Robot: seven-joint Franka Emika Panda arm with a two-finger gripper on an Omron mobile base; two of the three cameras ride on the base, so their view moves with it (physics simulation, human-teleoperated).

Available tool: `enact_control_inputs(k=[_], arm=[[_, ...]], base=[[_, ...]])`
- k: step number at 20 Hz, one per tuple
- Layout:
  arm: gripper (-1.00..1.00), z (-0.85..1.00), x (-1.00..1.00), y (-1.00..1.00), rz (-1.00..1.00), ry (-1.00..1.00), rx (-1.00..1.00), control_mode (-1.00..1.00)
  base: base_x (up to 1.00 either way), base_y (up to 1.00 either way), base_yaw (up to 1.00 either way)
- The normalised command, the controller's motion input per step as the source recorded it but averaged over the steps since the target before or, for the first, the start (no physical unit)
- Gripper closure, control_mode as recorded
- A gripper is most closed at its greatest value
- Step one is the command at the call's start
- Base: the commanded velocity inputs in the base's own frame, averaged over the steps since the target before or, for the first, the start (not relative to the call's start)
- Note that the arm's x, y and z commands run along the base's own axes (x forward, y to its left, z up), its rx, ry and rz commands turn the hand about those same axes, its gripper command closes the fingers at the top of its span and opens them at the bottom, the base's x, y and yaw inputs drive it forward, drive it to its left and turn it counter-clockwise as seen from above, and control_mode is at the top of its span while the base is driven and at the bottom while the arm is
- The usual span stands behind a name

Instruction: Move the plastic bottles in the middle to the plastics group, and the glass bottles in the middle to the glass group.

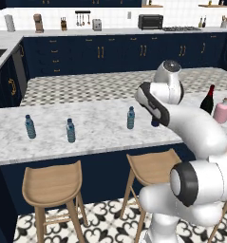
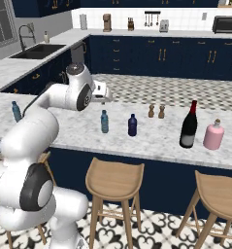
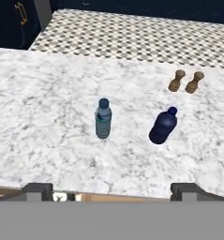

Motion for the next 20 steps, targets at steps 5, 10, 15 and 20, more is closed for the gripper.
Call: enact_control_inputs(k=[5,10,15,20], arm=[[-1.0,-0.35,0.72,0.0,0.0,0.08,-0.01,-1.0],[-1.0,-0.67,0.86,0.0,0.0,0.02,0.0,-1.0],[-1.0,-0.66,0.31,0.11,0.0,0.01,0.0,-1.0],[-1.0,-0.31,0.01,0.08,0.0,-0.01,0.0,-1.0]], base=[[0.0,0.0,0.0],[0.0,0.0,0.0],[0.0,0.0,0.0],[0.0,0.0,0.0]])
